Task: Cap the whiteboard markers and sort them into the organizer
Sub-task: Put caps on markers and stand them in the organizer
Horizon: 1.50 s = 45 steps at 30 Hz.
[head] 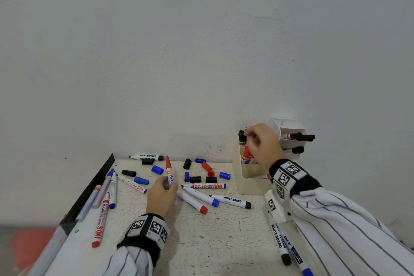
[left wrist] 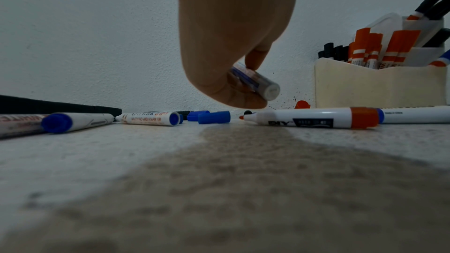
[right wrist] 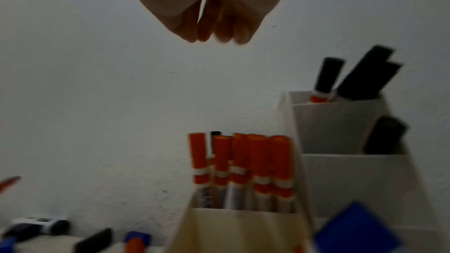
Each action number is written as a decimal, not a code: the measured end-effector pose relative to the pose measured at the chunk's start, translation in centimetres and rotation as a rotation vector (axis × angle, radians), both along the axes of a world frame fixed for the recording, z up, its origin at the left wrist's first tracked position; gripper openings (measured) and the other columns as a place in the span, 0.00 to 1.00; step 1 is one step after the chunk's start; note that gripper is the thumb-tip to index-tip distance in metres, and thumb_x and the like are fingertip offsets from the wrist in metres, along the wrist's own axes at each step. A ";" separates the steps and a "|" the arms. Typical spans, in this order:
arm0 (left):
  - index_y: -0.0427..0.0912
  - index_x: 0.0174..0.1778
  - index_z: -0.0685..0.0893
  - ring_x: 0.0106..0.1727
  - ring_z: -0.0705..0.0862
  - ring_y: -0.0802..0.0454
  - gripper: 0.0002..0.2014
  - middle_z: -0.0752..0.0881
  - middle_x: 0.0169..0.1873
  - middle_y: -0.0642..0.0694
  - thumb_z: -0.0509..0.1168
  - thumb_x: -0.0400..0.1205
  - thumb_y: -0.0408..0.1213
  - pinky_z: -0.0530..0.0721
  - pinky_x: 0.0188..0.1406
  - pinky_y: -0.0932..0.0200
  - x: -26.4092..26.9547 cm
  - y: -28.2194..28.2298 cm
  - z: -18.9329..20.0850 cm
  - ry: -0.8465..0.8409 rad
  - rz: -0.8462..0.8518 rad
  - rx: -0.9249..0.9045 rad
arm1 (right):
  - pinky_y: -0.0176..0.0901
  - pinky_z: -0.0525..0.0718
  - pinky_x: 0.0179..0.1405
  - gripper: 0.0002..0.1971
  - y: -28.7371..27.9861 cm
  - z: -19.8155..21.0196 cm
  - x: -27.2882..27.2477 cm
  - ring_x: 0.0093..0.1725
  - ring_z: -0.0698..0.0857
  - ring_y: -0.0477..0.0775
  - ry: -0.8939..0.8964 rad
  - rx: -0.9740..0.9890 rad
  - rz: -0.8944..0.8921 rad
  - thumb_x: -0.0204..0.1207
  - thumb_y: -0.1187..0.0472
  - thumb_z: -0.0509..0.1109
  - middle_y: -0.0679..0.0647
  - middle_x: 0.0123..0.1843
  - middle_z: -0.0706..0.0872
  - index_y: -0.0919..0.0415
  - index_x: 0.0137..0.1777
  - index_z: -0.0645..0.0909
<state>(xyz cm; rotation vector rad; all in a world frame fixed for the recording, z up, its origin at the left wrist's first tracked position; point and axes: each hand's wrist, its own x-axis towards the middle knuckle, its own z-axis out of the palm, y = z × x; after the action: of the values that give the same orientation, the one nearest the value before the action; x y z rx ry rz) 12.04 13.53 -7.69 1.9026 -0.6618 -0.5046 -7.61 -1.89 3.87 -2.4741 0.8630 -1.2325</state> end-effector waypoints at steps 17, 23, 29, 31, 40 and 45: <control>0.40 0.68 0.75 0.49 0.81 0.55 0.18 0.83 0.56 0.43 0.63 0.82 0.36 0.78 0.51 0.64 0.5 -0.3 -0.6 0.014 -0.007 0.049 | 0.40 0.73 0.68 0.28 2.5 -9.7 9.7 0.73 0.72 0.54 0.982 0.679 -0.007 0.80 0.59 0.60 0.55 0.78 0.67 0.55 0.80 0.59; 0.39 0.68 0.75 0.49 0.80 0.55 0.18 0.83 0.58 0.43 0.63 0.82 0.37 0.79 0.52 0.62 0.5 -0.4 -0.7 0.002 -0.046 0.094 | 0.48 0.70 0.72 0.20 3.3 -8.2 8.0 0.71 0.72 0.55 0.778 0.560 0.021 0.79 0.59 0.62 0.54 0.74 0.72 0.54 0.71 0.73; 0.39 0.66 0.76 0.46 0.82 0.54 0.16 0.83 0.52 0.44 0.62 0.82 0.36 0.82 0.50 0.60 0.0 0.0 -0.4 -0.017 -0.177 0.112 | 0.35 0.78 0.38 0.12 4.0 -5.5 2.6 0.36 0.78 0.44 0.688 0.762 0.086 0.80 0.60 0.61 0.55 0.49 0.85 0.61 0.60 0.80; 0.39 0.65 0.77 0.44 0.81 0.55 0.15 0.83 0.51 0.44 0.61 0.83 0.36 0.80 0.48 0.61 -0.2 0.1 -0.3 -0.032 -0.220 0.129 | 0.35 0.77 0.33 0.13 3.6 -5.0 0.0 0.34 0.78 0.45 0.796 0.854 0.028 0.80 0.59 0.61 0.50 0.43 0.83 0.61 0.61 0.79; 0.40 0.66 0.76 0.45 0.82 0.53 0.16 0.84 0.50 0.43 0.61 0.83 0.36 0.81 0.48 0.57 -0.7 0.0 -0.2 -0.031 -0.321 0.191 | 0.48 0.74 0.69 0.19 -0.2 -7.7 -12.0 0.69 0.74 0.60 0.817 0.684 -0.567 0.81 0.62 0.54 0.59 0.74 0.71 0.54 0.72 0.71; 0.42 0.66 0.76 0.48 0.82 0.52 0.16 0.83 0.52 0.44 0.61 0.83 0.37 0.82 0.52 0.56 -0.7 0.0 -0.2 -0.037 -0.339 0.205 | 0.54 0.64 0.77 0.25 -1.8 -8.7 -13.2 0.77 0.64 0.61 0.813 0.720 -0.479 0.82 0.59 0.52 0.58 0.80 0.63 0.45 0.79 0.58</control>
<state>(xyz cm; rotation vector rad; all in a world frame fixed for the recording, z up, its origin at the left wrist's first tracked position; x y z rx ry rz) 11.33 13.56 -7.94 2.0022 -0.9976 -0.7782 -20.86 -3.67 -4.86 -2.1363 1.7711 0.1336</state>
